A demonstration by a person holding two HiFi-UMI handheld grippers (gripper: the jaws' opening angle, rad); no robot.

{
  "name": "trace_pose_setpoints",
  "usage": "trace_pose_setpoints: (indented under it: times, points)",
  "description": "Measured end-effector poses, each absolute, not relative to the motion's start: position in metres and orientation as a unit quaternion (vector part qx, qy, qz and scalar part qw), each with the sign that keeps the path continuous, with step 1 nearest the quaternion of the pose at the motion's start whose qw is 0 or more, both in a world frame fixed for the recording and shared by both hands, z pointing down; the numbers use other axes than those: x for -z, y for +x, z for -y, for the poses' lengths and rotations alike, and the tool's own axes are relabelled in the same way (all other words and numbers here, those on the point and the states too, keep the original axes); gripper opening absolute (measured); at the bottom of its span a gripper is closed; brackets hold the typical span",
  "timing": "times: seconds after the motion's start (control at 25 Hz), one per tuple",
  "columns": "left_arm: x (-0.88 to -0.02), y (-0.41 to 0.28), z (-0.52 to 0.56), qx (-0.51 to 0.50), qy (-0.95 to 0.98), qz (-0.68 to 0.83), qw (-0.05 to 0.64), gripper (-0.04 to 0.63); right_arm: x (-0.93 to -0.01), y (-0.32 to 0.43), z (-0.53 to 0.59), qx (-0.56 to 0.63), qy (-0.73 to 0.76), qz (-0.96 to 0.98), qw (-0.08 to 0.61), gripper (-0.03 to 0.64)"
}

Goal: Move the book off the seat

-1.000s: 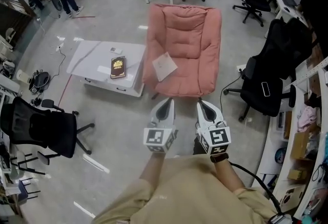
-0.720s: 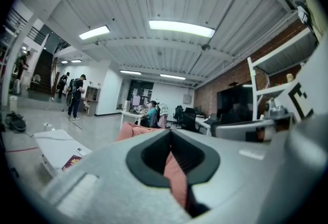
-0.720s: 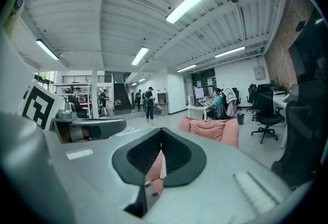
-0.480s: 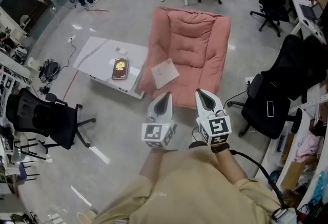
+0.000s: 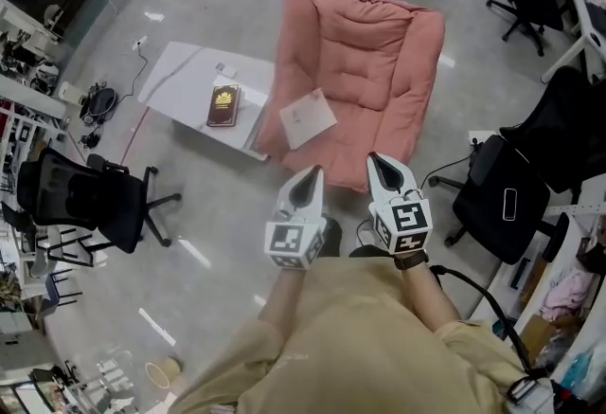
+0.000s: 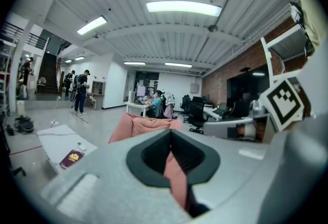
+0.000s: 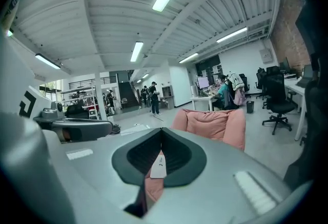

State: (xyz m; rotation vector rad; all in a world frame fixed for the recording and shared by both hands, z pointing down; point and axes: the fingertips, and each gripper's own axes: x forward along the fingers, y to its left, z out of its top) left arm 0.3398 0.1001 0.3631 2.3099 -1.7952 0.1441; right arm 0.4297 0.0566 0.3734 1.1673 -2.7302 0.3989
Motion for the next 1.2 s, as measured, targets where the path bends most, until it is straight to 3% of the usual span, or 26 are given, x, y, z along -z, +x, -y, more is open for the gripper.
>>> trace_pose_setpoints:
  times: [0.32, 0.64, 0.96, 1.2]
  points:
    - [-0.426, 0.278, -0.032, -0.077, 0.765, 0.621, 0.156, 0.003, -0.430, 0.383, 0.018, -0.118, 0.360, 0.916, 0.135, 0.006]
    - [-0.512, 0.180, 0.060, -0.164, 0.740, 0.621, 0.199, 0.003, -0.516, 0.287, 0.108, -0.105, 0.233, 0.933, 0.254, 0.035]
    - [-0.630, 0.094, 0.129, -0.252, 0.715, 0.590, 0.279, 0.102, -0.646, 0.205, 0.187, -0.092, 0.106, 0.913, 0.383, 0.108]
    - [-0.719, 0.071, 0.171, -0.293, 0.716, 0.534, 0.342, 0.206, -0.750, 0.165, 0.242, -0.057, 0.015, 0.886, 0.460, 0.221]
